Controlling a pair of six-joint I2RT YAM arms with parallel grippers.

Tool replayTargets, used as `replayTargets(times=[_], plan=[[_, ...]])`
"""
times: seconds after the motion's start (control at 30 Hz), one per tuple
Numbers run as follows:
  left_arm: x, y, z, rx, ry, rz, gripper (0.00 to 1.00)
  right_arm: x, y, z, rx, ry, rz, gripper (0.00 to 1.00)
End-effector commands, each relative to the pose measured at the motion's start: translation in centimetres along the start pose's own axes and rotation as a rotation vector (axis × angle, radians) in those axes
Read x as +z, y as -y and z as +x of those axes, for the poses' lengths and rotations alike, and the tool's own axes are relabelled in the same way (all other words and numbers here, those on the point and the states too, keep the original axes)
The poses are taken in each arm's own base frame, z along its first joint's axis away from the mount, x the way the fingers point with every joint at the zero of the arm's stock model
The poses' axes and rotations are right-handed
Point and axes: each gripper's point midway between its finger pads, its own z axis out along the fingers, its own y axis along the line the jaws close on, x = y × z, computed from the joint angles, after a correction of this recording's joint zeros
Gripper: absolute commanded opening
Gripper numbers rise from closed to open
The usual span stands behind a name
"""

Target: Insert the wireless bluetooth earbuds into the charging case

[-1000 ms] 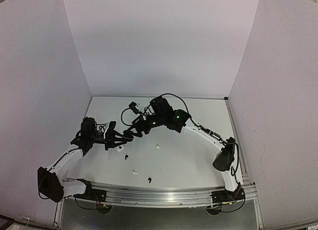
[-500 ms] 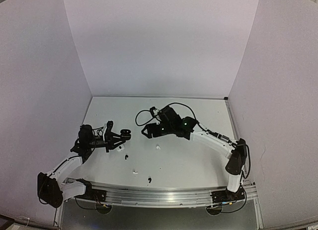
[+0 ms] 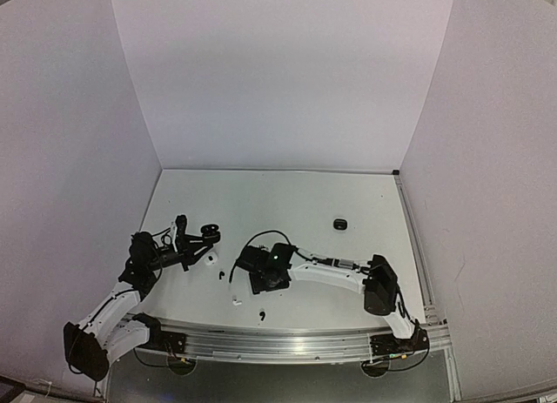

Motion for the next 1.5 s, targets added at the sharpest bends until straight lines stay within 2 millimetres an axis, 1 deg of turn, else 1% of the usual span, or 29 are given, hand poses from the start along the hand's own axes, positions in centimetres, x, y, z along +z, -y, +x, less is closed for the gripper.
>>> replayTargets(times=[0.0,0.13,0.3,0.37,0.47,0.6,0.7,0.8,0.93,1.03,1.1,1.2,1.3,1.47], plan=[[-1.0,1.0,-1.8,0.056,0.053,-0.008,0.00,1.5,-0.4,2.6,0.047,-0.070,0.074,0.63],[-1.5,1.3,-1.8,0.041,0.069,-0.020,0.00,3.2,-1.8,4.1,0.047,-0.121,0.064,0.61],[-1.7,1.3,-2.0,0.052,0.092,-0.025,0.00,4.7,-1.6,5.5,0.090,-0.167,0.090,0.54],[-1.5,1.4,-1.6,0.079,0.073,-0.012,0.00,5.1,-1.6,5.7,0.094,-0.180,0.094,0.54],[-1.3,1.1,-1.0,0.108,0.049,-0.013,0.00,5.9,-2.2,5.7,0.070,-0.193,0.086,0.53],[-1.0,1.1,-1.3,0.111,0.041,0.002,0.00,7.0,-2.5,6.4,0.067,-0.233,0.084,0.52],[-0.8,1.4,-1.7,0.102,0.046,0.026,0.00,7.1,-2.1,6.6,0.082,-0.237,0.097,0.52],[-0.7,1.1,-2.3,0.087,0.058,0.016,0.00,7.1,-1.9,6.5,0.091,-0.227,0.106,0.51],[-0.6,1.1,-3.0,0.088,0.068,0.014,0.00,7.8,-1.8,7.1,0.095,-0.253,0.114,0.48],[-0.4,0.9,-3.0,0.083,0.062,0.009,0.00,8.1,-1.9,7.4,0.096,-0.266,0.113,0.44],[-0.4,0.8,-2.9,0.081,0.060,0.009,0.00,8.1,-1.7,7.6,0.097,-0.275,0.117,0.43],[-0.3,0.7,-2.8,0.076,0.054,0.010,0.00,8.0,-1.3,8.3,0.104,-0.295,0.129,0.41],[-0.1,0.5,-2.6,0.068,0.045,0.011,0.00,7.7,-0.9,9.1,0.105,-0.312,0.151,0.36],[0.2,0.3,-2.6,0.065,0.041,0.016,0.00,7.2,-0.6,10.0,0.091,-0.328,0.183,0.34]])
